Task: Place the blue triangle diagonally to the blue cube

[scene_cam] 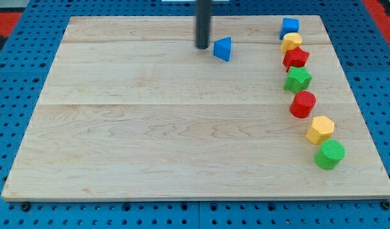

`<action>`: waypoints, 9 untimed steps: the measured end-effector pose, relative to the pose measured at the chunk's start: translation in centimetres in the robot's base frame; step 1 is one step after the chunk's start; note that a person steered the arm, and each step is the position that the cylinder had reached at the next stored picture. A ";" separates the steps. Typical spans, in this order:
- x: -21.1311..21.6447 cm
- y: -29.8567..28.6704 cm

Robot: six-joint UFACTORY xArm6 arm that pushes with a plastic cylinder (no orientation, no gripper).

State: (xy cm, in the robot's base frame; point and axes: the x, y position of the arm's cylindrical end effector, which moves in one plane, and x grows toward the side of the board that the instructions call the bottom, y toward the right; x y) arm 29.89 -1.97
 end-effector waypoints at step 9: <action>-5.1 11.6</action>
